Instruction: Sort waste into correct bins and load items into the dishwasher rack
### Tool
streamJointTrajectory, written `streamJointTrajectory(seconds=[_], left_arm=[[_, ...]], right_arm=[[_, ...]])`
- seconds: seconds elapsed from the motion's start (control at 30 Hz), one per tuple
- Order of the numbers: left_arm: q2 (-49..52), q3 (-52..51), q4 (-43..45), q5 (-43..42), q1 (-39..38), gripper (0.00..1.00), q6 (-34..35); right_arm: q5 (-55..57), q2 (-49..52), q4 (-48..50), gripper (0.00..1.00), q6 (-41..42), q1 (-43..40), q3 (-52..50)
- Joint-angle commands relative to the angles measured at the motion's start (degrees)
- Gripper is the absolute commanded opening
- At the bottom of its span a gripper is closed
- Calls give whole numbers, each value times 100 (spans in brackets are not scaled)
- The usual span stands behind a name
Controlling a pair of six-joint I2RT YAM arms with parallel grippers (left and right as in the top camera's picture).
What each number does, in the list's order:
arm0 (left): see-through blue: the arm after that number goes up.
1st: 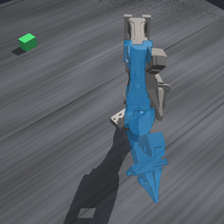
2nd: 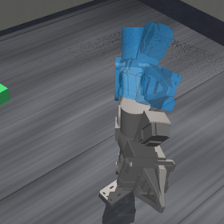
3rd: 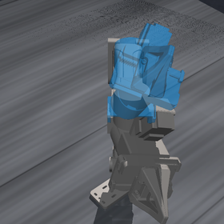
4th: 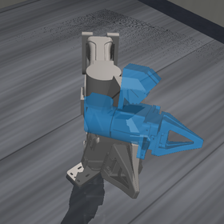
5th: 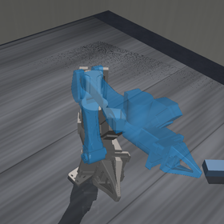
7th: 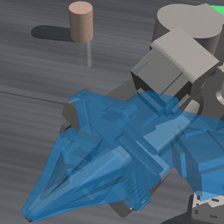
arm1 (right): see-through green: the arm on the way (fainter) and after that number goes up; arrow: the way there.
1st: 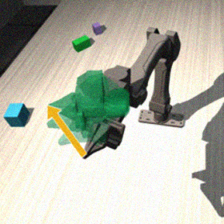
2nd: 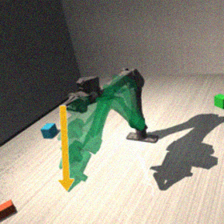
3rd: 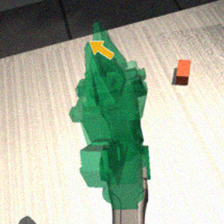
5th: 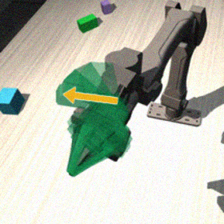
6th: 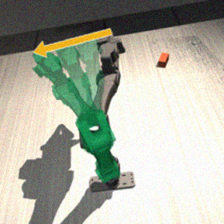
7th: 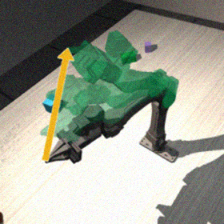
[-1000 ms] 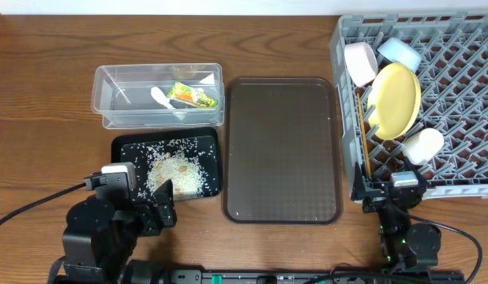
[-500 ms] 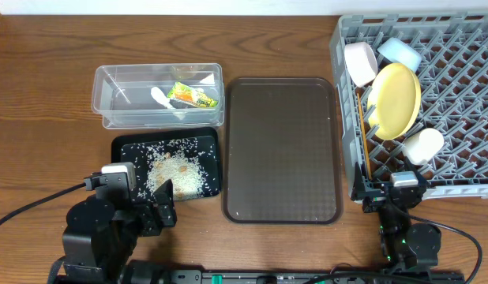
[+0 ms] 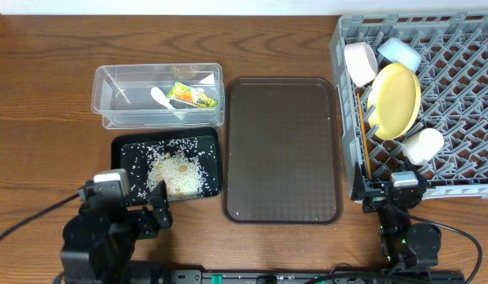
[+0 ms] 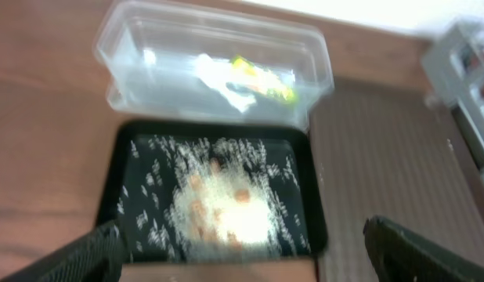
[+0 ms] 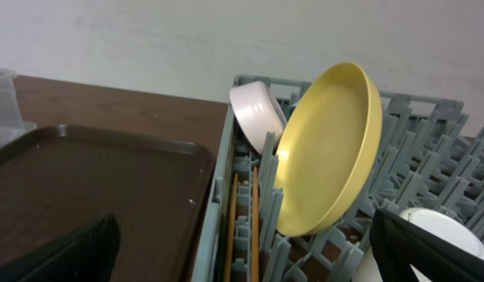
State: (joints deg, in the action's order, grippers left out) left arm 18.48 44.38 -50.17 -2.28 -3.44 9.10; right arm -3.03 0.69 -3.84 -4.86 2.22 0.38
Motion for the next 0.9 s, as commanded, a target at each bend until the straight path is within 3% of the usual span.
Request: streamJointTrajectory(seconds=[0.0,0.4,0.53,0.6,0.87], left_arm=[[-546,-828,549,120,234,98,-273],[-1843,-3797,4387,74,262,98,-323],[-1838,-4249,5300,-13,262,98,-809],[-1838,-4404,5460,-28,262,98,-955],[-1838,-4415,4634,-33,251,98,-796]], right_arm=[[-22,-35,-22,99,-52,46,-7],[-22,-35,-22,99,-52,46,-7],[-22,-35,-22,99,-52,46,-7],[-22,-35,-22,99,-52,46,-7],[-22,-35,-22,99,-52,46,-7]])
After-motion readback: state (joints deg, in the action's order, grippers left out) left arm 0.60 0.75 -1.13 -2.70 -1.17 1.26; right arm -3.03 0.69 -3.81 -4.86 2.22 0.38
